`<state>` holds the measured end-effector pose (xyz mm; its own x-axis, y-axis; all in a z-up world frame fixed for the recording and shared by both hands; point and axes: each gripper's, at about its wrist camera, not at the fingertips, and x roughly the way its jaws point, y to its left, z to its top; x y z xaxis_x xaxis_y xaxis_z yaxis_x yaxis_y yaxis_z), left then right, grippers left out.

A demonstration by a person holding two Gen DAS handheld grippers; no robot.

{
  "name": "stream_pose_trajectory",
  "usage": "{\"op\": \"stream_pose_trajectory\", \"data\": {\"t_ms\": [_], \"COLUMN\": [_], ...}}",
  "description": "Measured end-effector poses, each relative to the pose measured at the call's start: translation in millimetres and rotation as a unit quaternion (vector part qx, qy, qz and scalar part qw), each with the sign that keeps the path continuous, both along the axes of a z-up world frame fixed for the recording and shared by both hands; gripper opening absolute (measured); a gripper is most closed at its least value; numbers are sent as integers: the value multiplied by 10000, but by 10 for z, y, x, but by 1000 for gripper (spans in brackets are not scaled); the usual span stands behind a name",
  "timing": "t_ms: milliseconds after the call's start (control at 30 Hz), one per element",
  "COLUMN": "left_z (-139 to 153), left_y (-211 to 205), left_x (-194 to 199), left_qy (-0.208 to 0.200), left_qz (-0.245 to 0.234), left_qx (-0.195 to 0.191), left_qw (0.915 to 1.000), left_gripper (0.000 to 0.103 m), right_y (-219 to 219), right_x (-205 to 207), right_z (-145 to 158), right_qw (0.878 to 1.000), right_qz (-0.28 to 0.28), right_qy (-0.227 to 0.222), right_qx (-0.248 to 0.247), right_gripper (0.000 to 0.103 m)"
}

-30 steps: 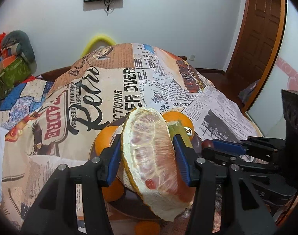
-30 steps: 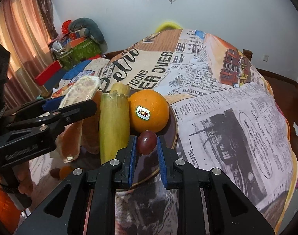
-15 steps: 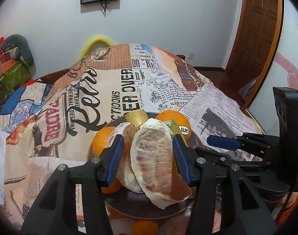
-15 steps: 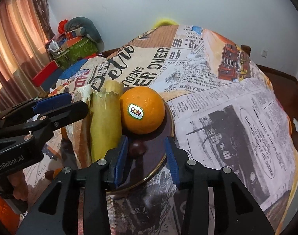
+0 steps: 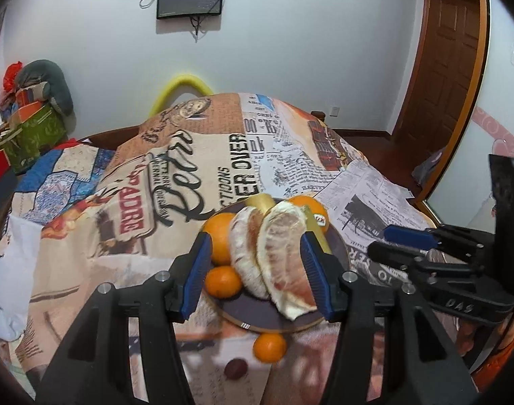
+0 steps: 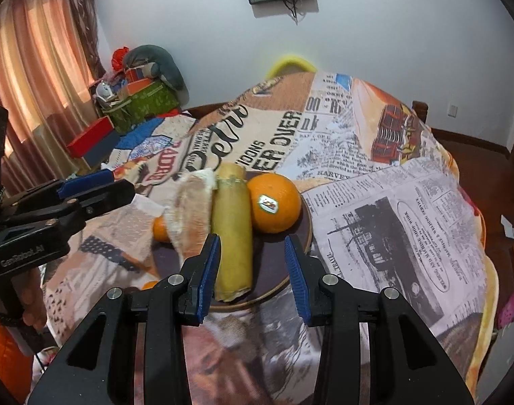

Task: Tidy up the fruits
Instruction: 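Carry the pomelo segment onto the plate with the left tool while the right tool carries the grape there, then grasp a dark red grape with the left tool while the right tool grasps a small orange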

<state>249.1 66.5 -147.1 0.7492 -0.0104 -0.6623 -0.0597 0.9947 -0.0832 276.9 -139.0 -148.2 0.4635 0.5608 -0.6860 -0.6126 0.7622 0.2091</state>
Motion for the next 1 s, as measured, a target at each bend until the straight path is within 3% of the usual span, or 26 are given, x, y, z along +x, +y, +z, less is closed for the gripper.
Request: {"op": "stream_pose_trajectory", "data": {"t_ms": [367, 767, 1000], "left_z": [-145, -718, -933], "left_y": [163, 170, 137], "left_x": [-437, -597, -545], "left_qy": [338, 1021, 1215], "left_qz": [23, -113, -194], "left_qx": [-47, -272, -359], "left_qw": [9994, 9943, 9917], "left_gripper": [54, 54, 39], "right_y": [51, 125, 194], "right_x": [-370, -557, -605], "right_z": [79, -139, -275], "right_qw": [9999, 9994, 9986], "right_qz": [105, 191, 290], "right_qy": [-44, 237, 394], "right_qx": [-11, -155, -205], "right_gripper": [36, 36, 36]}}
